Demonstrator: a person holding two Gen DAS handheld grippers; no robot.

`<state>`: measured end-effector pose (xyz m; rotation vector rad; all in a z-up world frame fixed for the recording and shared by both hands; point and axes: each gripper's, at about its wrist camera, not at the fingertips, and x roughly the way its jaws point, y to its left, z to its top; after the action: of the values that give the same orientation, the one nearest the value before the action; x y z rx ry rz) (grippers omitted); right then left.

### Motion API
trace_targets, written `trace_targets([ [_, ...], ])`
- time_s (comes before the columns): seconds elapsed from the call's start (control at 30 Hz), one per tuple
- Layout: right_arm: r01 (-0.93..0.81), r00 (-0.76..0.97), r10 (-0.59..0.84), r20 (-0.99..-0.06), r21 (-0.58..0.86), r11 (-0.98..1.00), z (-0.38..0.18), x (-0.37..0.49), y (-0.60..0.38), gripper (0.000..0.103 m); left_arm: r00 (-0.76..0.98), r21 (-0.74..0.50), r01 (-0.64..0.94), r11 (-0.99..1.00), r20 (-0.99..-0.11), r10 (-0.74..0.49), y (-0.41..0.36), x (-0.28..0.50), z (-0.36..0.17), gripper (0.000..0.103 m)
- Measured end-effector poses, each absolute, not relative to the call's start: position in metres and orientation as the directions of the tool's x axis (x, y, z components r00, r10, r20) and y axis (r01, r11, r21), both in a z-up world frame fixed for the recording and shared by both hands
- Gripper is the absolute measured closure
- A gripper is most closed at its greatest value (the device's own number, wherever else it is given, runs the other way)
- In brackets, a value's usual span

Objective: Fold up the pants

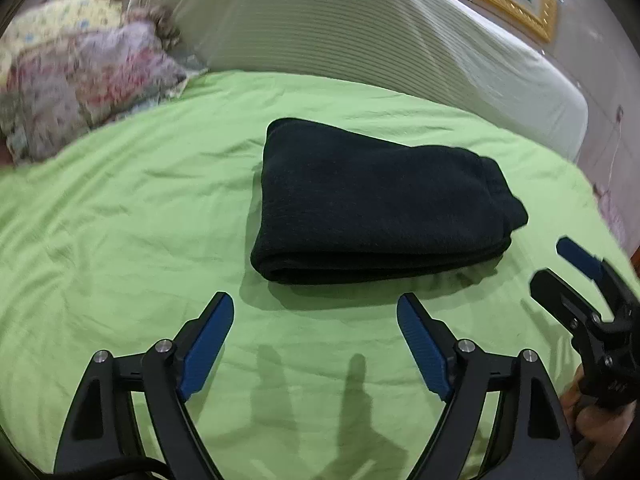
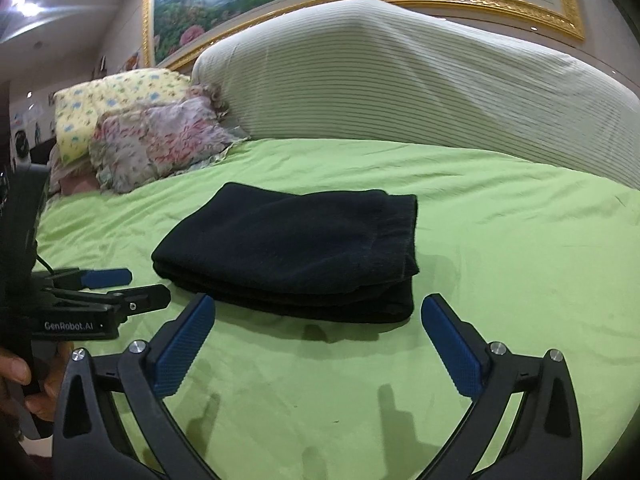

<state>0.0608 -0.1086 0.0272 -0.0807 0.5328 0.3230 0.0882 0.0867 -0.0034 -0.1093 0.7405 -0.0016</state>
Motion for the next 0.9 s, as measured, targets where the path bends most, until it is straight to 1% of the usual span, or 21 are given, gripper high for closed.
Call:
trace_targets([
  [0.1,-0.314,0.791,0.270,-0.550,0.013,0.949,0.023,0.068,-0.108,0.000,0.736,-0.051,-0.035,0.998,-0.677,-0.008,0.079,0.085,-0.004,0.018],
  [0.17,-0.311,0.790,0.271,-0.550,0.021,0.950,0.022,0.068,-0.110,0.000,0.737,-0.032,-0.023,0.999,-0.676,-0.005,0.075,0.083,-0.005,0.017],
  [0.33,-0.309,0.794,0.270,-0.545,0.023,0.951,0.022,0.066,-0.111,0.000,0.771,0.001,-0.024,1.000,-0.636,0.019,0.072,0.075,-0.005,0.016],
  [0.9,-0.319,0.782,0.265,-0.564,0.002,0.948,0.019,0.072,-0.109,0.000,0.779,-0.017,-0.036,0.999,-0.626,0.018,0.074,0.080,-0.005,0.014],
])
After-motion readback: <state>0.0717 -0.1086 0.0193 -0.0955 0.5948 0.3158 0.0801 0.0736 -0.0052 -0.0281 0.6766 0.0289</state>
